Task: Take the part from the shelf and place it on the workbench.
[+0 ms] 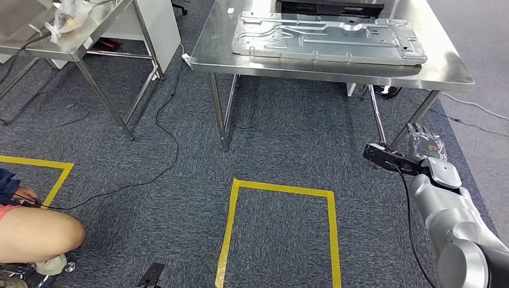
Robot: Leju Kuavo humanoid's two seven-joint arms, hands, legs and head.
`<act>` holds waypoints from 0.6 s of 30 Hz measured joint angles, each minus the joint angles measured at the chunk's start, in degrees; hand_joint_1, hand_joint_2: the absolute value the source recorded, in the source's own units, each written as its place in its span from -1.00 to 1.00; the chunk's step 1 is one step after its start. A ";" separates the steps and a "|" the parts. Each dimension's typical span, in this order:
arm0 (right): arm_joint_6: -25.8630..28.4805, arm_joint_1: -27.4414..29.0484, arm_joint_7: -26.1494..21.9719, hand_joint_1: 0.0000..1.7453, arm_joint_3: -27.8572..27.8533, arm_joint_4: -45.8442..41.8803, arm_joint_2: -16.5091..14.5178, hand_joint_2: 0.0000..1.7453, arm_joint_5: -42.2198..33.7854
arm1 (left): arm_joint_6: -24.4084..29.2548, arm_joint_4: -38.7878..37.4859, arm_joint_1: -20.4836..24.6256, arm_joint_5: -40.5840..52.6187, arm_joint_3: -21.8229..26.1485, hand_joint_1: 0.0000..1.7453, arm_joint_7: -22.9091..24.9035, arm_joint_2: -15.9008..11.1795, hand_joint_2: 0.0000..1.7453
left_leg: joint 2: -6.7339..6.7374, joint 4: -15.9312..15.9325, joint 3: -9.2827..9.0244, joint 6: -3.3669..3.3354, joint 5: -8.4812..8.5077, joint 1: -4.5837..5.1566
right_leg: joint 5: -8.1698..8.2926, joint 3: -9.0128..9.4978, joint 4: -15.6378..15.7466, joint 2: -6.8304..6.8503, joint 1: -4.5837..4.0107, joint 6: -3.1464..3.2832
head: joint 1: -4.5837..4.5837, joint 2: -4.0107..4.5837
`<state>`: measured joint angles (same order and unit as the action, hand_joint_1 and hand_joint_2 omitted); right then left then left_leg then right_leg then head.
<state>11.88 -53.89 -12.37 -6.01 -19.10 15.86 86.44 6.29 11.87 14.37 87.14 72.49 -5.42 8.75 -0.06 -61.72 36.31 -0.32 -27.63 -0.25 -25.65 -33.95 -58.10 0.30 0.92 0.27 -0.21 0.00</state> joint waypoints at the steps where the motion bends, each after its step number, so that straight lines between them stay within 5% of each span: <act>1: 0.01 0.00 0.00 -1.00 0.00 0.01 -0.02 -1.00 0.00 | 0.01 0.00 0.00 0.00 0.01 -1.00 0.00 -0.03 -1.00 | -0.02 -3.06 1.24 0.20 -2.08 -0.12 | 0.27 -0.28 0.05 0.08 0.02 0.23 | 0.02 0.00; 3: 0.01 0.07 0.00 -1.00 0.00 0.05 -0.05 -1.00 0.00 | 0.02 0.00 -0.05 0.00 0.03 -1.00 0.00 -0.03 -1.00 | 0.00 -10.42 4.06 0.47 -5.85 -0.28 | 0.72 -1.09 -0.13 0.10 -0.05 0.45 | 0.04 0.00; 5: 0.01 0.18 0.02 -1.00 -0.02 0.09 -0.09 -1.00 0.00 | 0.06 0.00 -0.10 0.00 0.05 -1.00 0.00 -0.05 -1.00 | 0.01 -12.61 4.29 0.59 -6.11 -0.36 | 1.10 -1.92 -0.50 0.08 -0.09 0.36 | 0.04 0.00; 9: 0.09 0.22 0.34 -1.00 -0.25 0.08 -0.07 -1.00 0.04 | 0.14 0.00 0.01 0.00 0.12 -1.00 -0.02 -0.26 -1.00 | -0.05 0.33 -3.37 -0.02 -1.24 -0.24 | 1.60 -3.12 -1.47 -0.01 -0.23 -0.35 | 0.01 0.00; 13: 1.50 0.71 0.61 -1.00 -0.85 0.08 0.07 -1.00 -0.42 | 0.16 0.00 -0.17 -0.18 0.42 -1.00 -0.36 -0.29 -1.00 | -0.06 2.61 -3.90 -1.35 -0.21 0.01 | 2.37 -3.56 -1.41 -0.02 -0.22 -1.85 | -0.02 0.00; 15: 4.19 2.27 0.58 -1.00 -1.72 0.08 0.37 -1.00 -2.00 | 0.23 0.00 -0.28 -0.64 0.89 -1.00 -0.97 -0.30 -1.00 | 0.03 3.16 -3.63 -2.28 0.71 -0.15 | 0.43 -4.29 -3.28 -0.09 -0.05 -2.45 | -0.04 0.00; 18: 8.81 6.96 0.24 -1.00 -3.63 0.11 0.58 -1.00 -4.94 | 0.40 0.00 -0.85 -1.39 1.74 -1.00 -1.85 -0.44 -1.00 | -0.07 3.38 -2.66 -2.86 1.61 -0.20 | -5.82 -7.67 -12.77 -0.20 0.03 -2.99 | -0.04 0.00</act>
<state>20.68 -46.93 -12.14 -9.64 -18.99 16.44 81.50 6.69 11.87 13.53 85.75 74.23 -7.27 8.31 -0.12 -58.34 33.66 -3.18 -26.02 -0.44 -31.47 -41.62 -70.87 0.11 0.94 -2.72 -0.25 0.00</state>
